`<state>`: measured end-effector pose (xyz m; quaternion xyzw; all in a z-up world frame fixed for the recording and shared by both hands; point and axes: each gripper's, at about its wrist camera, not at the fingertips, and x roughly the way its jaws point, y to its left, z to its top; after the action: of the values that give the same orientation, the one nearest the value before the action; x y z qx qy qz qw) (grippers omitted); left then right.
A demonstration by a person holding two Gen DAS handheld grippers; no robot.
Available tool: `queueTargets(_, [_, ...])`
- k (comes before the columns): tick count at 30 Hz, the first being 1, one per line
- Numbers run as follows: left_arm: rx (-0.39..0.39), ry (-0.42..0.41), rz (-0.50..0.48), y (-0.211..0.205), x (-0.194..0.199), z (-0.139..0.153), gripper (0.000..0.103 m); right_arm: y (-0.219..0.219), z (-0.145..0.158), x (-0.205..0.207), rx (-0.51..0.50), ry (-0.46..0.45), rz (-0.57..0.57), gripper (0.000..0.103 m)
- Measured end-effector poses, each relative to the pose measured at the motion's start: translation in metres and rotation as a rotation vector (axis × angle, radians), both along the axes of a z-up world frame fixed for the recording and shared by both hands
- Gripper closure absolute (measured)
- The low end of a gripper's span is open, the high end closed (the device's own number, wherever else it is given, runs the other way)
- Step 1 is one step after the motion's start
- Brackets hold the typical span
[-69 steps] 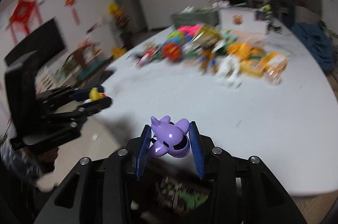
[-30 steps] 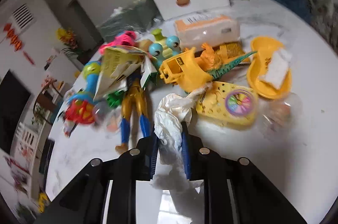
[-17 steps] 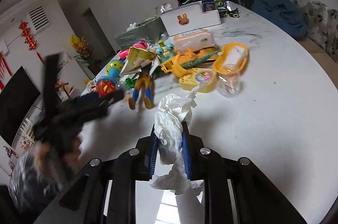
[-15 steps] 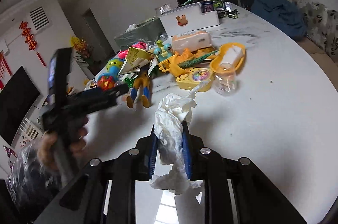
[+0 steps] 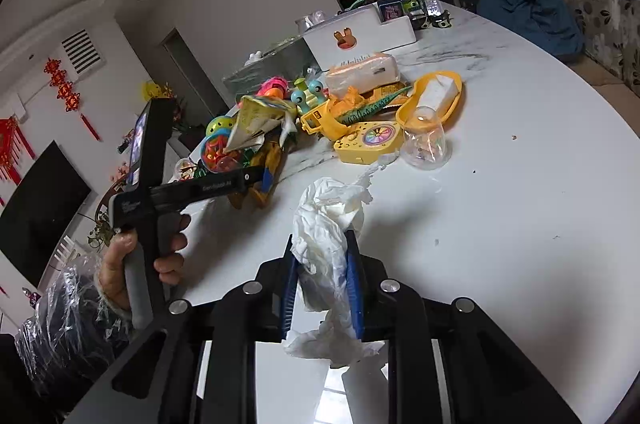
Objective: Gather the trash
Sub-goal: 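Grasp the white tissue with the right tool while the left tool grasps a clear plastic capsule, then carry the tissue and capsule to the cardboard box and release both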
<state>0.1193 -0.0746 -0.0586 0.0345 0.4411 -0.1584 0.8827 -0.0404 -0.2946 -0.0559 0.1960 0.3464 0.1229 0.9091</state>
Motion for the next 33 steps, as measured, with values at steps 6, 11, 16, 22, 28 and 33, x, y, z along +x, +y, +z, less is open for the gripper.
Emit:
queueTargets(6, [-0.027, -0.054, -0.003, 0.014, -0.025, 0.005, 0.057, -0.003, 0.006, -0.010, -0.013, -0.012, -0.017, 0.081])
queueTargets(11, [-0.068, -0.156, -0.064, 0.026, -0.076, 0.032, 0.057, -0.001, 0.014, -0.019, -0.030, -0.024, -0.020, 0.081])
queueTargets(16, [-0.047, -0.255, -0.108, 0.035, -0.127, 0.057, 0.057, 0.015, 0.022, -0.030, -0.048, -0.040, 0.007, 0.081])
queueTargets(22, [-0.039, -0.279, -0.164, 0.053, -0.192, 0.058, 0.057, 0.037, 0.023, -0.047, -0.046, -0.035, 0.087, 0.081])
queueTargets(28, [0.040, -0.325, -0.220, 0.076, -0.274, 0.045, 0.057, 0.058, 0.028, -0.082, -0.100, -0.069, 0.175, 0.081])
queueTargets(33, [0.076, -0.300, -0.269, 0.094, -0.327, 0.032, 0.057, 0.076, 0.021, -0.123, -0.113, -0.045, 0.303, 0.081])
